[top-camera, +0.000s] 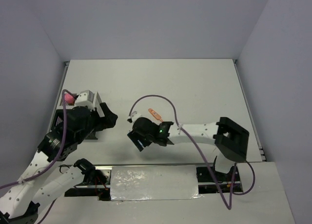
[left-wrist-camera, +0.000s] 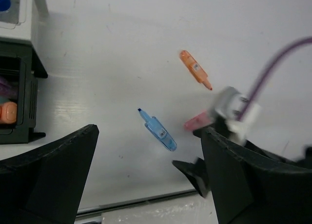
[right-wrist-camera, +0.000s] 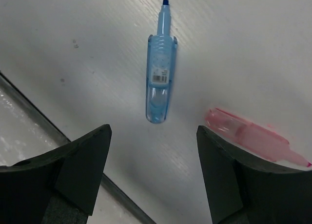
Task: Sort the stationery into containers
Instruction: Pick up the pen from the center of the board.
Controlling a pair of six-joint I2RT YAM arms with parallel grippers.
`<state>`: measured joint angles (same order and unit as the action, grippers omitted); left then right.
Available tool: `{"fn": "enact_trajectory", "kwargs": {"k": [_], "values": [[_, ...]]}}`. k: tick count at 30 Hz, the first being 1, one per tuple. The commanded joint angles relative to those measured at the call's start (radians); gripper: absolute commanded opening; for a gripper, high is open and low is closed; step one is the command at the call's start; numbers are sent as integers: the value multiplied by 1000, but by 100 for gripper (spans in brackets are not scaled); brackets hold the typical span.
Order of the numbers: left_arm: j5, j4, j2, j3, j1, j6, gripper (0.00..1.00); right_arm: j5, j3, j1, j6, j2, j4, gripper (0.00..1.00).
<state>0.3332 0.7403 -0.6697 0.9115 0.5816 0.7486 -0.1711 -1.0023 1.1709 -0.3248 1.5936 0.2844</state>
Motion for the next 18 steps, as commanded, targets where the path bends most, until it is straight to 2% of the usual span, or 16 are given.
{"fn": "enact_trajectory", "kwargs": {"k": [1, 9, 12, 16, 18], "values": [[-132, -41, 74, 56, 6, -127, 99, -48, -120, 16, 47, 113, -13, 78], [-163, 37, 188, 78, 4, -156, 99, -24, -232, 15, 85, 293, -7, 74], [-168, 53, 205, 72, 6, -163, 99, -21, -236, 12, 81, 351, -14, 70], [-192, 51, 217, 44, 6, -169, 99, 4, -207, 0, 67, 368, -44, 69], [-197, 50, 220, 33, 4, -166, 99, 21, -190, -7, 56, 373, -54, 51]]}}
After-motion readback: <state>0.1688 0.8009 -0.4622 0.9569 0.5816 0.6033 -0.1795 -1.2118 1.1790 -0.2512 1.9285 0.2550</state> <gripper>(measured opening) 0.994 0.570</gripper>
